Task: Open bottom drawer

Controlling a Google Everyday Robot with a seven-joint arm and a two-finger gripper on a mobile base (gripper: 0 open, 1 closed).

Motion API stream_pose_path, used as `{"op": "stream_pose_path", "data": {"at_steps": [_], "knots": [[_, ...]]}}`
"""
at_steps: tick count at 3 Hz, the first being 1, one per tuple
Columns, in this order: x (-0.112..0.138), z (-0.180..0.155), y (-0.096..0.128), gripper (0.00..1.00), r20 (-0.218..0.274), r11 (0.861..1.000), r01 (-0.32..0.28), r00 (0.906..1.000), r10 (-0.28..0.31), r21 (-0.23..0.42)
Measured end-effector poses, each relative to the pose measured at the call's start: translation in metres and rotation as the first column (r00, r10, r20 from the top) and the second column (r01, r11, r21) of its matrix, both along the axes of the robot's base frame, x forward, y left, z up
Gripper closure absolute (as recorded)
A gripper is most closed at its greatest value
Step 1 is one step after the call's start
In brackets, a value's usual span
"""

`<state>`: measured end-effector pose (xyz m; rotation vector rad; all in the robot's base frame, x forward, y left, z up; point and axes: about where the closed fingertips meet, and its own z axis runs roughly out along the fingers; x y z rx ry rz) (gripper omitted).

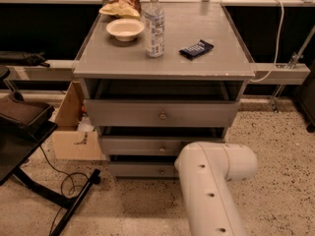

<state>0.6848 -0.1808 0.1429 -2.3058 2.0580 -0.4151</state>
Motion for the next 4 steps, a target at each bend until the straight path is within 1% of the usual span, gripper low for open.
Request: {"op": "stream_pose_path", "data": {"at_steps": [1, 2, 3, 4], "knots": [[-0.030, 0.003, -0.013, 0.49, -0.075, 0.990, 0.126, 0.9898, -0.121, 0.068], [-0.029, 0.005, -0.013, 0.72, -0.075, 0.990, 0.126, 0.9898, -0.121, 0.068], [-0.050, 0.011, -0.017, 1.00, -0.101, 0.984, 0.152, 0.9846, -0.143, 0.089], [-0.051, 0.011, -0.017, 1.00, -0.101, 0.984, 0.152, 0.9846, -0.143, 0.089]]}}
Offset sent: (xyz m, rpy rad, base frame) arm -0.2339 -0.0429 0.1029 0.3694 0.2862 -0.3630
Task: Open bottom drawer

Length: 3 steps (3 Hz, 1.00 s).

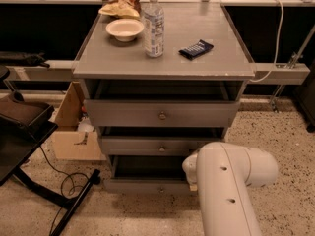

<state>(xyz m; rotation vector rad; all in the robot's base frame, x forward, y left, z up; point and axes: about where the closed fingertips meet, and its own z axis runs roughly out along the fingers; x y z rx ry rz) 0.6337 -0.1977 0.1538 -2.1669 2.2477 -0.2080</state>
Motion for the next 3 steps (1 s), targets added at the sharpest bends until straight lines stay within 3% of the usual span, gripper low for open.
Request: {"op": "stream_pose_path", "data": {"at_steps": [3], "knots": [[-0.033, 0.004, -0.002, 1.00, -0.021, 0.994, 0.084, 0.9964, -0.083, 0.072]]}}
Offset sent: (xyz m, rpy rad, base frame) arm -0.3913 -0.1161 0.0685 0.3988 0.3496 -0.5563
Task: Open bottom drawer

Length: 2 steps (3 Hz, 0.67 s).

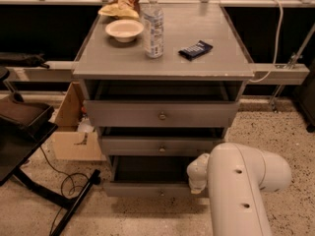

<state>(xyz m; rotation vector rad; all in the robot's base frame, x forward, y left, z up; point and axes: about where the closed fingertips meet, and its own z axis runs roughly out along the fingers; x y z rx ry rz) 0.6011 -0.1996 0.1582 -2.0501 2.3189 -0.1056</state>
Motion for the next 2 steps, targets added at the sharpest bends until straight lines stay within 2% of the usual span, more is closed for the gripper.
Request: {"op": "stream_pose_path", "data": {"at_steps": [1, 2], "knots": [[-0.0158, -0.0005, -0.0038, 1.00, -0.018, 1.000, 0.020, 0.9997, -0.019, 0.016], [-0.0158, 0.0002, -0.0038, 1.00, -0.018, 1.000, 0.020, 0.9997, -0.019, 0.016]]}}
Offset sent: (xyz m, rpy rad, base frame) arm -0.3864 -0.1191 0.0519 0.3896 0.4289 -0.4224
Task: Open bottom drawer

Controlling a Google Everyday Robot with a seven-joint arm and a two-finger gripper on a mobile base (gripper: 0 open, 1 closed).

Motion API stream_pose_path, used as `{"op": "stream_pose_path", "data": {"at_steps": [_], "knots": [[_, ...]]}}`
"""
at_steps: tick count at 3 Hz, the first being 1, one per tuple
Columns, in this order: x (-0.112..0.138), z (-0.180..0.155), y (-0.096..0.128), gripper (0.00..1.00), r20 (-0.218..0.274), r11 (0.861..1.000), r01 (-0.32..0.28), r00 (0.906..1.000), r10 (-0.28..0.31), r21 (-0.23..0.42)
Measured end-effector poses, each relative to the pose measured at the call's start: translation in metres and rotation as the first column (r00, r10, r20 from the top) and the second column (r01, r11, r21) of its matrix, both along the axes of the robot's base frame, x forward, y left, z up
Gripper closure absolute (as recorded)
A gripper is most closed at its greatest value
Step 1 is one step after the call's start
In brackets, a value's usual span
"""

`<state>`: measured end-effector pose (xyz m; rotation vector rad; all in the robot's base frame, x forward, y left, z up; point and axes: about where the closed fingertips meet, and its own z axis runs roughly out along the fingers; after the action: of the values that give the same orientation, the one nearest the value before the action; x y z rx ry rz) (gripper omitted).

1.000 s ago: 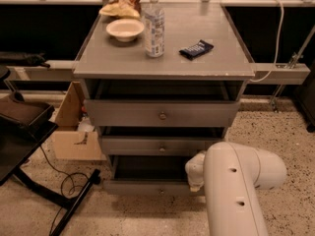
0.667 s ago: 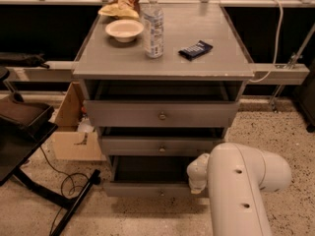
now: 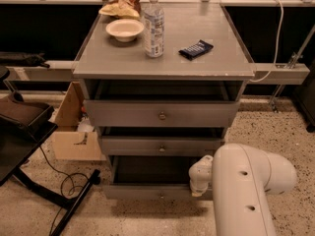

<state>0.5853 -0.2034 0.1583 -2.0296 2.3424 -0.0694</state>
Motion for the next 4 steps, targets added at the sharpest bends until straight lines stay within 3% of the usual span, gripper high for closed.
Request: {"op": "stream_pose_path", "data": {"at_steps": [3, 4], "knots": [[-0.034, 0.007, 0.000, 1.00, -0.036, 0.997, 0.032, 0.9989, -0.030, 0.069], [-0.035, 0.007, 0.000, 0.77, -0.036, 0.997, 0.032, 0.9989, -0.030, 0.069]]}}
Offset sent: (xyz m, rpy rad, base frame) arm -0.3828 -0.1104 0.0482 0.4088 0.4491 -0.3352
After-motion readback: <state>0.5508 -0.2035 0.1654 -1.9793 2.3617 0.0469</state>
